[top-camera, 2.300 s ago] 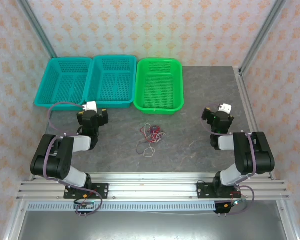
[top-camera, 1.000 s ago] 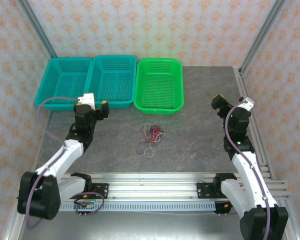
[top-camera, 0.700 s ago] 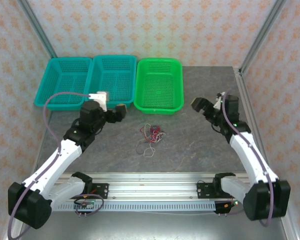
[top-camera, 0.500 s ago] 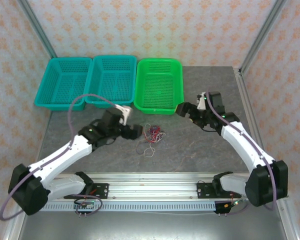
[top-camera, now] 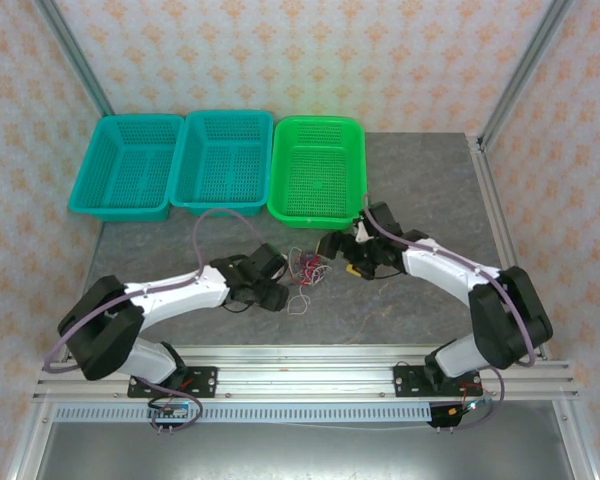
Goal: Untangle the cables
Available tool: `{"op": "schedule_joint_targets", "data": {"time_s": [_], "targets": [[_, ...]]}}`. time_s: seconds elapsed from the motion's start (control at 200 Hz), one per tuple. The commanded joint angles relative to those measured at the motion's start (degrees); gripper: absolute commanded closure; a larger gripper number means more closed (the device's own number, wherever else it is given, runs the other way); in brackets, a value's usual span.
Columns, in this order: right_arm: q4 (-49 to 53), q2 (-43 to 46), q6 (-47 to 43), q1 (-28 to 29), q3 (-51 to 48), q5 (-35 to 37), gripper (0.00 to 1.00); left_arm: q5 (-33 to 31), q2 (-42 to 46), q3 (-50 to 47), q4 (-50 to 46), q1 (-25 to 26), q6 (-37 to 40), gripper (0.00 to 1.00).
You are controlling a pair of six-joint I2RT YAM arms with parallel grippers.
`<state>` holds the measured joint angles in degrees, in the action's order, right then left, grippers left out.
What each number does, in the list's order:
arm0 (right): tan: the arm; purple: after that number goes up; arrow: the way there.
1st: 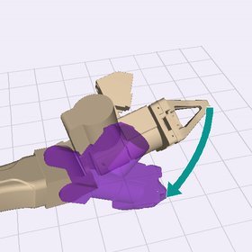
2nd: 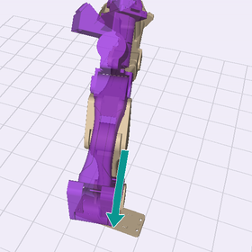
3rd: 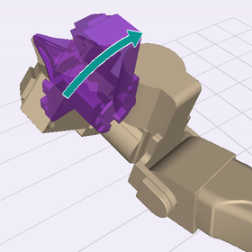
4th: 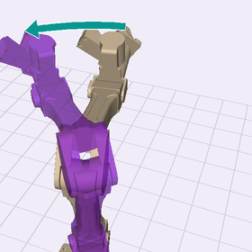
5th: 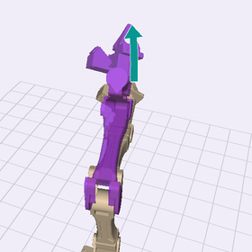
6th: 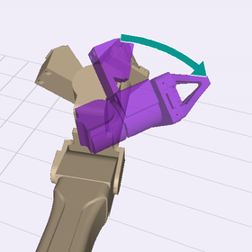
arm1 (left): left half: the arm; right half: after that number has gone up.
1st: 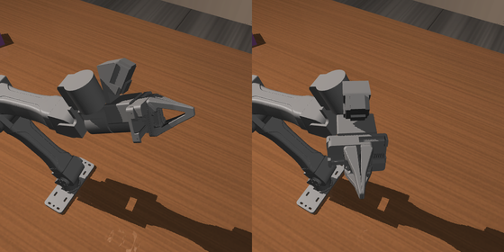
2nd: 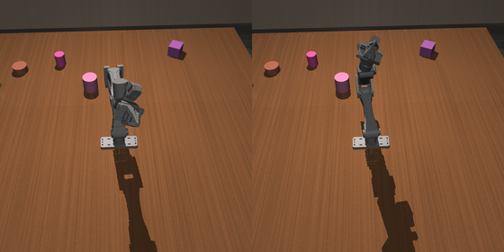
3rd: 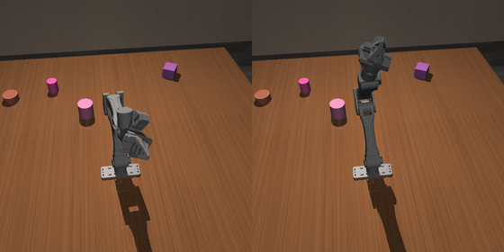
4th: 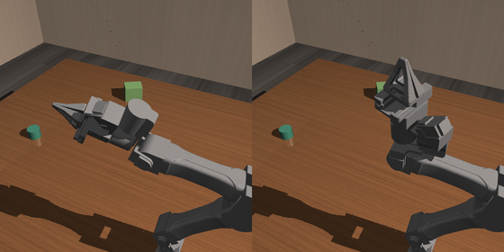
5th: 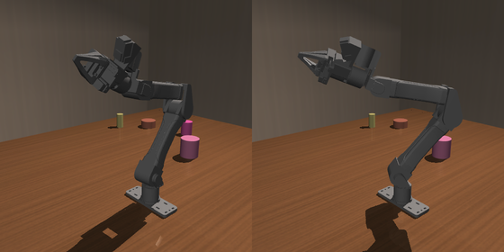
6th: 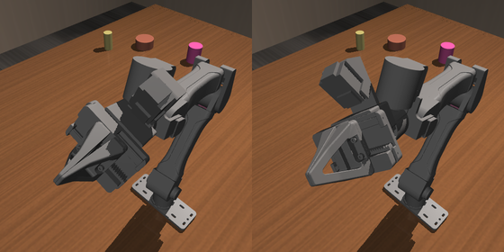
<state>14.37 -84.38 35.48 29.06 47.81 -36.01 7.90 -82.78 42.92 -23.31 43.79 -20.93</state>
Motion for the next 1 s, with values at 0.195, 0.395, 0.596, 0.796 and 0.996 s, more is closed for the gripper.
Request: {"op": "schedule_joint_targets", "data": {"time_s": [0.195, 0.395, 0.596, 0.796, 0.996], "targets": [[-4.62, -8.73, 5.78, 7.87, 4.06, 9.06, 0.00, 3.08, -2.27, -3.32, 12.13, 0.07, -1.05, 1.00], [-5.26, -13.55, 7.51, 11.98, 6.06, 18.79, 0.65, 5.07, -0.31, -5.53, 14.50, 0.04, -1.13, 1.00], [-3.70, -10.48, 12.91, 9.52, 1.24, 30.31, 0.93, -0.94, 8.72, -7.40, 11.86, 0.02, -1.04, 1.00], [1.07, -0.37, 23.11, -0.39, -9.23, 36.80, 0.93, -16.42, 19.42, -9.32, 2.78, -1.43, -5.48, 1.00], [9.24, 7.82, 28.50, -10.56, -15.35, 39.34, 0.92, -16.52, 23.96, -11.01, 0.80, -5.27, -7.50, 1.00]]}}
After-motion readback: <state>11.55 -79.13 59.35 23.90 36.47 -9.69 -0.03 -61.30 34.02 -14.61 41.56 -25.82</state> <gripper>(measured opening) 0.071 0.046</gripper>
